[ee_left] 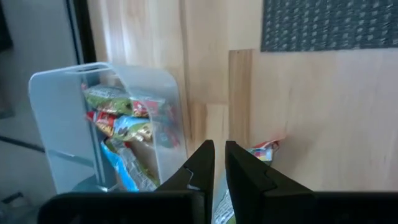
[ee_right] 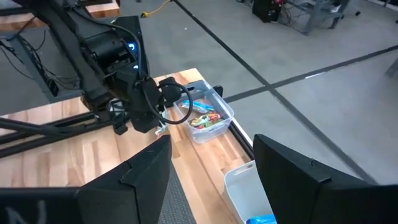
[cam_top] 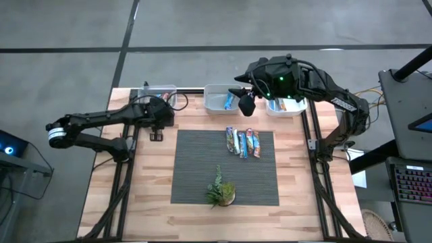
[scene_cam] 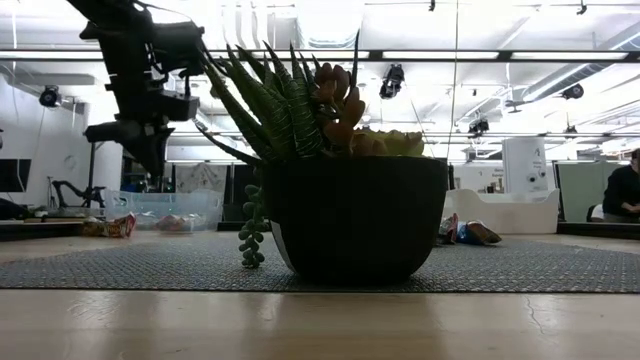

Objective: Pick and place Granola Bars by type
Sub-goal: Put the red granola bar into the transparent bin

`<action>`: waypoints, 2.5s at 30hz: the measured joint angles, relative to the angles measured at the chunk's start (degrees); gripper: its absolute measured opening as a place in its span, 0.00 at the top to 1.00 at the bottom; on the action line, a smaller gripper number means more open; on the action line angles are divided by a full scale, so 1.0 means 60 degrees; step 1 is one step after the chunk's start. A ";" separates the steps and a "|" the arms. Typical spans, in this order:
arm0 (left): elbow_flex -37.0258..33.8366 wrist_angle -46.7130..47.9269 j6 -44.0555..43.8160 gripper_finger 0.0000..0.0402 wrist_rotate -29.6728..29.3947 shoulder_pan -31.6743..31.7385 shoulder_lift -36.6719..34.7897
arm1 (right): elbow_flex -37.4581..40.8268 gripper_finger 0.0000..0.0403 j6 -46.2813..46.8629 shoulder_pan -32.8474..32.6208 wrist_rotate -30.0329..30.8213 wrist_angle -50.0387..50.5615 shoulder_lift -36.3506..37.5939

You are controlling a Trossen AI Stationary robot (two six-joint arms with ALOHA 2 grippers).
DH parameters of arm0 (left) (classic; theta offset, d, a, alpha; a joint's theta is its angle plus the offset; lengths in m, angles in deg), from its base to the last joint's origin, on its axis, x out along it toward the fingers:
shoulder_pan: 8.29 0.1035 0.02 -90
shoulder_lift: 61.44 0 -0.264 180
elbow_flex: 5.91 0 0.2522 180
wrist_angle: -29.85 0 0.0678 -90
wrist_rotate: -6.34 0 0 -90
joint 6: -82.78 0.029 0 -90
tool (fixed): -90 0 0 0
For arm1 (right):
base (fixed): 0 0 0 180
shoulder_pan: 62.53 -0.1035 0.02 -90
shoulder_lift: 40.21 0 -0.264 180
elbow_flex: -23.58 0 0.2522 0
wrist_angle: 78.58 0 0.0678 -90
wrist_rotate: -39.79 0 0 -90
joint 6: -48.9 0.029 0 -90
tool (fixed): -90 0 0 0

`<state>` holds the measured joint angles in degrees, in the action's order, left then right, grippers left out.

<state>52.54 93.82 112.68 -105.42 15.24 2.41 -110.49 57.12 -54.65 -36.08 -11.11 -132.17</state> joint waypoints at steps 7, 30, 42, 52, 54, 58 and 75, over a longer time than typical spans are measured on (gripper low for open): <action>0.0000 0.0059 -0.0009 0.78 0.0256 0.0000 0.0000 | 0.0000 0.46 0.0213 0.0000 0.0000 0.0002 0.0000; -0.0004 0.1137 0.2461 0.59 0.0247 0.0335 0.2289 | 0.0000 0.46 0.0570 0.0000 0.0000 0.0011 0.0000; -0.0004 0.0981 0.2516 0.59 0.0848 0.0548 0.2464 | 0.0000 0.46 0.0527 0.0000 0.0000 0.0011 0.0000; -0.0004 0.0815 0.2520 0.59 0.1030 0.1085 0.3065 | 0.0000 0.46 0.0408 0.0000 -0.0004 0.0015 0.0003; -0.0004 0.0692 0.2520 0.59 0.1030 0.1171 0.3168 | 0.0000 0.46 0.0363 0.0000 -0.0004 0.0013 0.0004; -0.0004 0.0632 0.2509 0.59 0.1027 0.1260 0.3383 | 0.0000 0.46 0.0324 0.0000 -0.0005 0.0015 0.0004; -0.0007 0.0676 0.2490 0.66 0.1074 0.1257 0.4125 | 0.0000 0.46 0.0084 0.0000 -0.0015 0.0015 0.0004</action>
<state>52.50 97.87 127.62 -98.97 22.78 27.17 -110.49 57.62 -54.65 -36.16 -11.02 -132.15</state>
